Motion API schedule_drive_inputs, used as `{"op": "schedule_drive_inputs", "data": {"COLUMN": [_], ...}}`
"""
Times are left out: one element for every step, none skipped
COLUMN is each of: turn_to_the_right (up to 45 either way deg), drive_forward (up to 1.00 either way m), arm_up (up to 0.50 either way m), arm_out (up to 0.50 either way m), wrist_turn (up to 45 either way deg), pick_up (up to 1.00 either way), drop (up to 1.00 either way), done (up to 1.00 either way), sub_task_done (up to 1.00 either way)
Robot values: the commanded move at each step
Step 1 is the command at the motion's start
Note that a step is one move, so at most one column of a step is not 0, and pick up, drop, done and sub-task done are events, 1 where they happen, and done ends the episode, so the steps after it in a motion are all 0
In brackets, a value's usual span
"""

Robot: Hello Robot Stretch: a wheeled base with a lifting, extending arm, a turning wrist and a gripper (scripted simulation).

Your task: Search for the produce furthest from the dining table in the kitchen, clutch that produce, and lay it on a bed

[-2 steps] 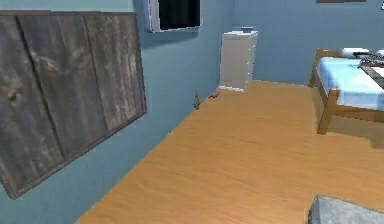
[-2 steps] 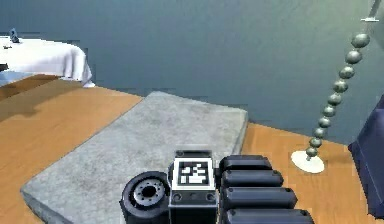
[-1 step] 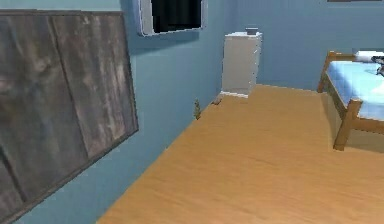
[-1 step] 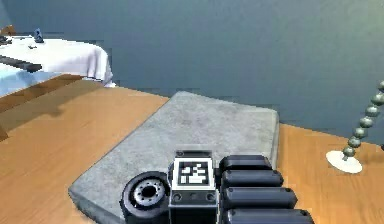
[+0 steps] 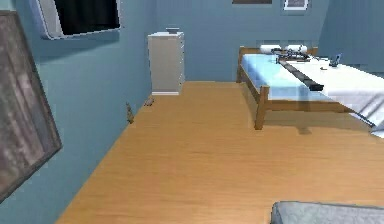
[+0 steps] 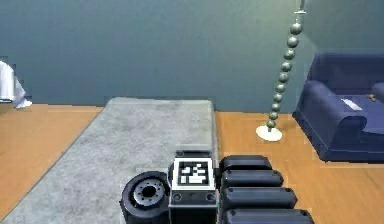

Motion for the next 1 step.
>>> {"op": "schedule_drive_inputs", "data": {"turn_to_the_right": [3.0], "drive_forward": [0.0], "arm_up": [0.0], "arm_out": [0.0], "wrist_turn": [0.0], "pick_up": [0.0], "drop": [0.0], "done": [0.0], "sub_task_done": [0.0]}}
